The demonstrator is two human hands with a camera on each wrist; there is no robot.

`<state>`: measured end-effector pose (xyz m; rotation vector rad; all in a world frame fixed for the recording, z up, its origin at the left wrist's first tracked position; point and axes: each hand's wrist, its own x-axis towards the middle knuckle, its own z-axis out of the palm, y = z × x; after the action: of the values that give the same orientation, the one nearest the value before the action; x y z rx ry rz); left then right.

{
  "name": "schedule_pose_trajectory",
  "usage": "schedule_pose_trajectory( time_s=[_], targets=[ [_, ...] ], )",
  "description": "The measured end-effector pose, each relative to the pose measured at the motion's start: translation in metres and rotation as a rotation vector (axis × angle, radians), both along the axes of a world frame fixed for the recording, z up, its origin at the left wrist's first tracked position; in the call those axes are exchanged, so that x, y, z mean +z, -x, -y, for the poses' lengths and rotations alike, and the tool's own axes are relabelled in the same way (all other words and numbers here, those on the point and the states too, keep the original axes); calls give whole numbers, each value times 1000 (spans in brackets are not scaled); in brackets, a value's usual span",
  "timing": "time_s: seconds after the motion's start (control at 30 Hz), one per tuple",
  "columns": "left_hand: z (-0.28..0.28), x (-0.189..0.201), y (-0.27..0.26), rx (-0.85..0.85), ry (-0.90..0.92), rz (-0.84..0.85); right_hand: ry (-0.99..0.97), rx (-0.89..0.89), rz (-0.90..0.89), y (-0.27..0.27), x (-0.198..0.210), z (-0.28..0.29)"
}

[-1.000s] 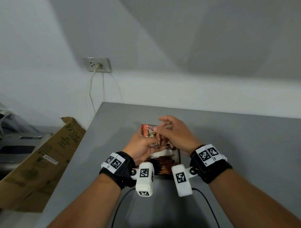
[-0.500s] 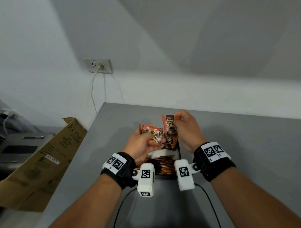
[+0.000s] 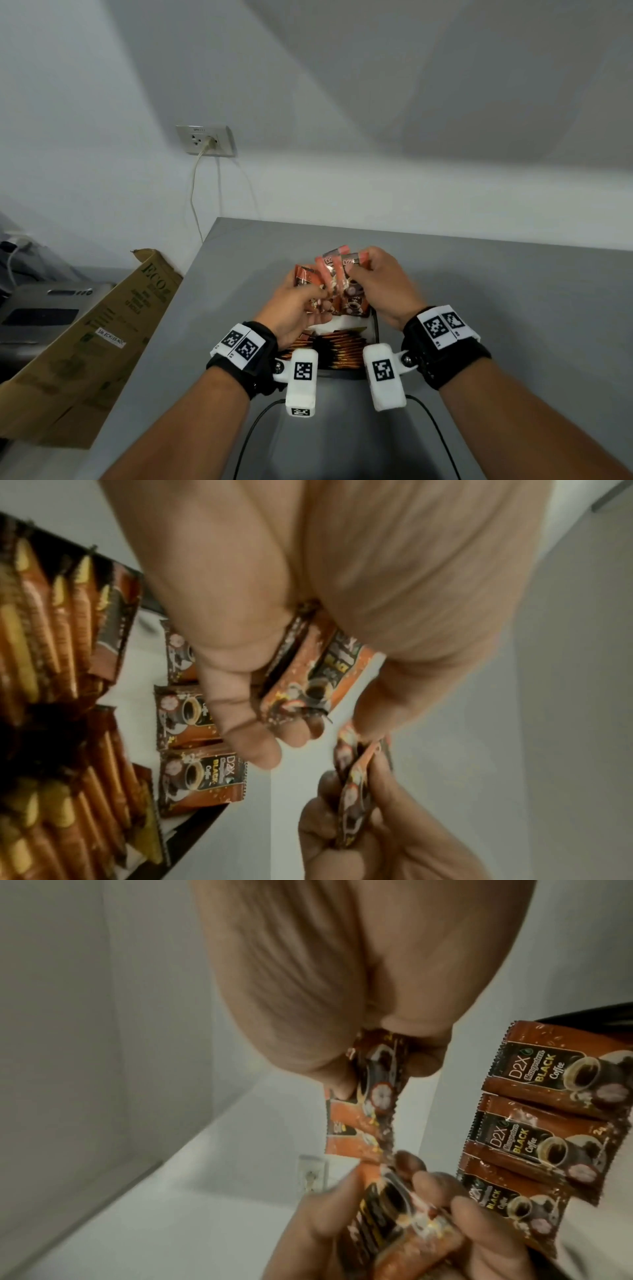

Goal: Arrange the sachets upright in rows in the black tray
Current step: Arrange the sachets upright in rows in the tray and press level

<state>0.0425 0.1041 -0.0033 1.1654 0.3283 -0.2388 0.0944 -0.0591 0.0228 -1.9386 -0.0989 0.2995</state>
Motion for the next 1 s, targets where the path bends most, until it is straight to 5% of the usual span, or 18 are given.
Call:
schedule_pose_trajectory(
  time_s=[0.1, 0.2, 0.4, 0.73, 0.83, 1.0],
  targets=[
    [-3, 1, -1, 51, 83, -2, -322, -61, -173, -1, 2, 4],
    [1, 3, -1, 42, -69, 58, -396, 29, -256, 4, 0, 3],
    [-2, 4, 2, -47, -340, 108, -126, 215, -189, 8, 1, 4],
    [-11, 8, 3, -209, -516, 142, 111, 425, -137, 7, 8, 7],
    [-12, 6, 5, -170, -390, 150, -35, 423, -229, 10, 7, 9],
    [-2, -1, 10, 33, 72, 83, -555, 98, -368, 20, 0, 0]
  ],
)
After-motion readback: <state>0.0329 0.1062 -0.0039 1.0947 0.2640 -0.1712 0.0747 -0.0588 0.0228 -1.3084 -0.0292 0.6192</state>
